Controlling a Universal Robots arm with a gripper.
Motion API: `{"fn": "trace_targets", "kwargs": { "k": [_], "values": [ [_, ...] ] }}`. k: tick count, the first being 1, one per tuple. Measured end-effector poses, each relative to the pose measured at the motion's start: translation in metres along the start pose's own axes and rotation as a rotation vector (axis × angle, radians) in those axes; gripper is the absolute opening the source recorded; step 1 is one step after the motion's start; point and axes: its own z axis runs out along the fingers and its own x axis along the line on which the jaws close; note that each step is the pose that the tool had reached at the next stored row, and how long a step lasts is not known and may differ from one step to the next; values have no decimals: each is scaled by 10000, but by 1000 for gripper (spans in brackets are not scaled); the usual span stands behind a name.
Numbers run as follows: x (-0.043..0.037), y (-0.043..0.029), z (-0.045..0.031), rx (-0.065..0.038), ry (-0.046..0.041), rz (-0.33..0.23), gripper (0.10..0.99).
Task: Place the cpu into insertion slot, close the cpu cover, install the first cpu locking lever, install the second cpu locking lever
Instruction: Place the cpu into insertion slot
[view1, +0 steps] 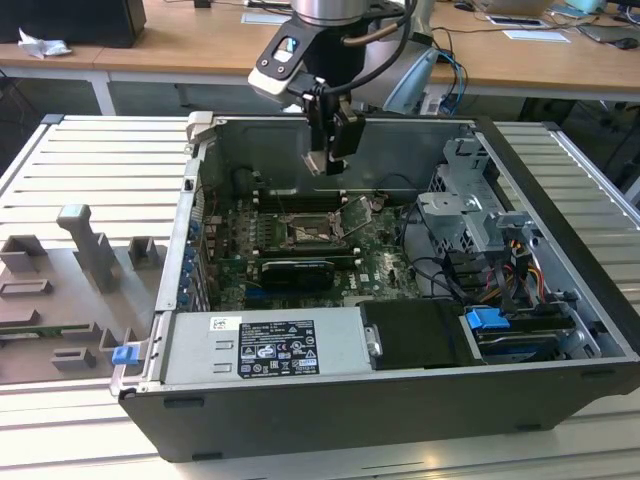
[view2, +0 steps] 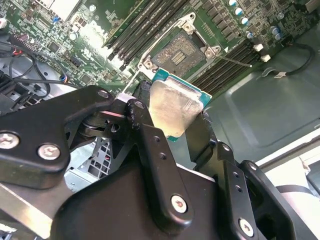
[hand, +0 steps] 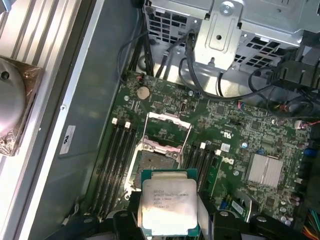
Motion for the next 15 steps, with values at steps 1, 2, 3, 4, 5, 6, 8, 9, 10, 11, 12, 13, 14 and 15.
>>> {"fn": "trace_targets", "kwargs": {
  "k": [1,2,3,4,5,6,8,9,10,11,12,13,14,15],
  "values": [
    [0,0,10,2,-5,8,525],
    [-1,-1,16,3,-10,20,525],
    [-1,-1,25,7,-18,42,525],
    [-1,-2,37,13,-27,85,525],
    [-1,-3,44,17,-32,117,525],
    [-2,-4,53,24,-38,165,525],
    [-3,-7,91,55,-72,476,525],
    [-3,-8,108,70,-91,685,525],
    [-3,-10,131,87,-108,964,525],
    [-4,-11,145,95,-116,1110,525],
    [-4,-12,159,103,-123,1238,525],
    [-5,-14,177,109,-130,1369,525],
    [-5,-15,195,113,-135,1451,525],
    [-5,-16,214,118,-136,1502,525]
  ]
}}
